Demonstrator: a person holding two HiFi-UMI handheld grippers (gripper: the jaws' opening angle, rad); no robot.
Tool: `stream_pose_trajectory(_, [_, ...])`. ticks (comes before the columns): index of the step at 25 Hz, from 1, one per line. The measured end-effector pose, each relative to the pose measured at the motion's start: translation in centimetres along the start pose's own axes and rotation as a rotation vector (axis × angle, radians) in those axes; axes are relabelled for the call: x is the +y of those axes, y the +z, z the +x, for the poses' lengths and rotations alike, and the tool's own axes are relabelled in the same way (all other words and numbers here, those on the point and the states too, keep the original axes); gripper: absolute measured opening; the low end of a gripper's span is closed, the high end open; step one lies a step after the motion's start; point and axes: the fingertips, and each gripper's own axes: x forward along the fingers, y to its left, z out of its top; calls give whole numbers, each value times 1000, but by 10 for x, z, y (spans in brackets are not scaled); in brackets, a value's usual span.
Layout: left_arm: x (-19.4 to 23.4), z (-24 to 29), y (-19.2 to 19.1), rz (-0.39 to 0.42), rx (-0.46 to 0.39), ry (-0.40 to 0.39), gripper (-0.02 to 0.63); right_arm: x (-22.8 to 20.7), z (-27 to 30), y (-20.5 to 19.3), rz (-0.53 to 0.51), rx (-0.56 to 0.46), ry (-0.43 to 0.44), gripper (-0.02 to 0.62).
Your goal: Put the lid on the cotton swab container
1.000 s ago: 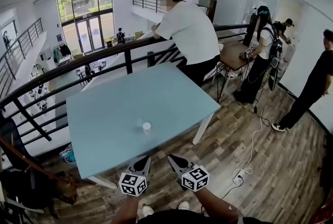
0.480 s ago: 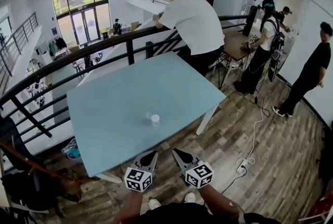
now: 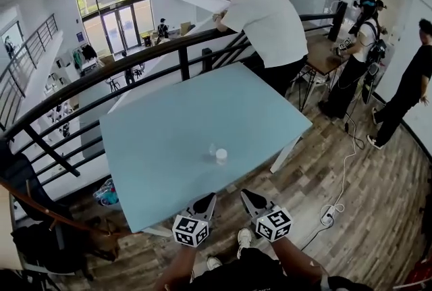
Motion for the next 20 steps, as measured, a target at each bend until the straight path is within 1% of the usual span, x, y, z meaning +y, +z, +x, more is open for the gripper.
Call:
stream_pose_trajectory(4, [15,19,3,-13,9,35,12,-17,23,2,-13,22,39,20])
stream_pose_trajectory(8, [38,41,19,4,7,70,12,-34,53,17,-28,36,86,20])
stream_pose_trajectory(12, [52,64,27,6,7,106,12,-55,68,25,-41,42,118,20])
stream_pose_trajectory(17, [62,80,43,82,28,151,12,-80,92,36,-25,25,153,20])
stream_pose_trajectory(20, [65,91,50,81,25,167,12,-92,100,42,-22,22,171,20])
